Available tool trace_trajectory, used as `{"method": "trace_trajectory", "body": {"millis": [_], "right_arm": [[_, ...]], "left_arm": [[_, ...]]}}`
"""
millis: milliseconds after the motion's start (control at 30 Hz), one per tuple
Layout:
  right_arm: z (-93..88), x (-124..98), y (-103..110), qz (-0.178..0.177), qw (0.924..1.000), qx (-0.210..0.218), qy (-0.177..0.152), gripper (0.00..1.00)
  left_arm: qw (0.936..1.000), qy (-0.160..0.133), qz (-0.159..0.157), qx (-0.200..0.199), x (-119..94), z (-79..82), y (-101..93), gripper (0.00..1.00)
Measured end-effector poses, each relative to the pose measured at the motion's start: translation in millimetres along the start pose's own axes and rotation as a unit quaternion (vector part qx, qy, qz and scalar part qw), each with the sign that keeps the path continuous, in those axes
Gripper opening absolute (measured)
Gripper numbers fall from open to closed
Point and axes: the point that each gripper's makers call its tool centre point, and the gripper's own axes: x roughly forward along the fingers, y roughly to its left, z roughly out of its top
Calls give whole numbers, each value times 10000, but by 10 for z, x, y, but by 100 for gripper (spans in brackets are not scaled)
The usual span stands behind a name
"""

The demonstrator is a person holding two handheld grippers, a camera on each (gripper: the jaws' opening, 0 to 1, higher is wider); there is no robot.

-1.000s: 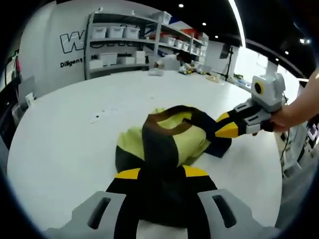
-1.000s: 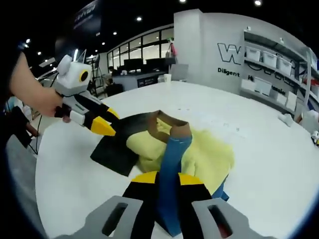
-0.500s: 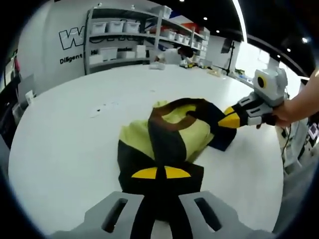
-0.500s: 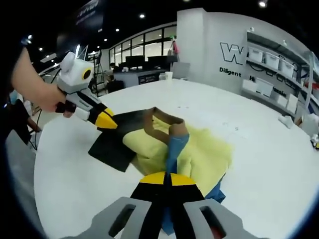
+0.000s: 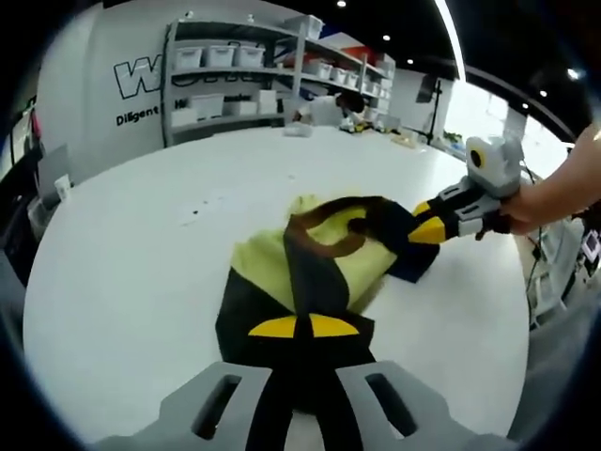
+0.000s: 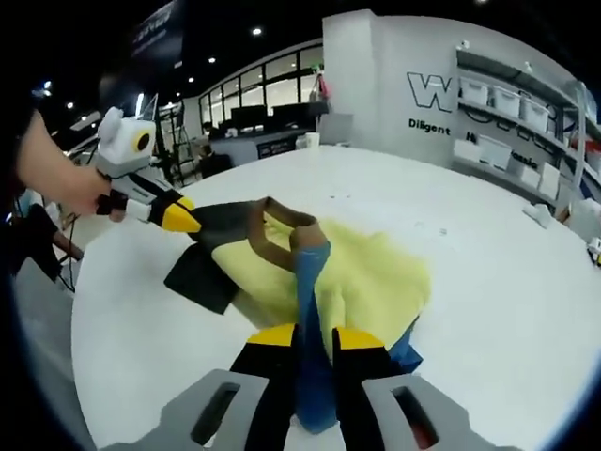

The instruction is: Fold the garment on the visible template until the final outline fits inside the template.

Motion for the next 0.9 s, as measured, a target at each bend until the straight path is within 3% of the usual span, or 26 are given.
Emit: {"method": "trace_trajectory", "body": {"millis": [67,200,533,900], "right_arm": [[-8,-1,-5,-34,9999,-131,44,0],[27,-38,10,26,10000,-53,-27,0],[133,-415,-8,157,9995,-197,-184,0],[97,-820,310,509,9974,-429,-268,0]], "left_arm": [[10000,-4,6,5,-17,10,-5,1],[10000,26,14,10,-61,-8,-6,1],[9998,-5,73,176,-358,-17,2,1],[9994,-50,36,332,-777,-185,-200,1]]}}
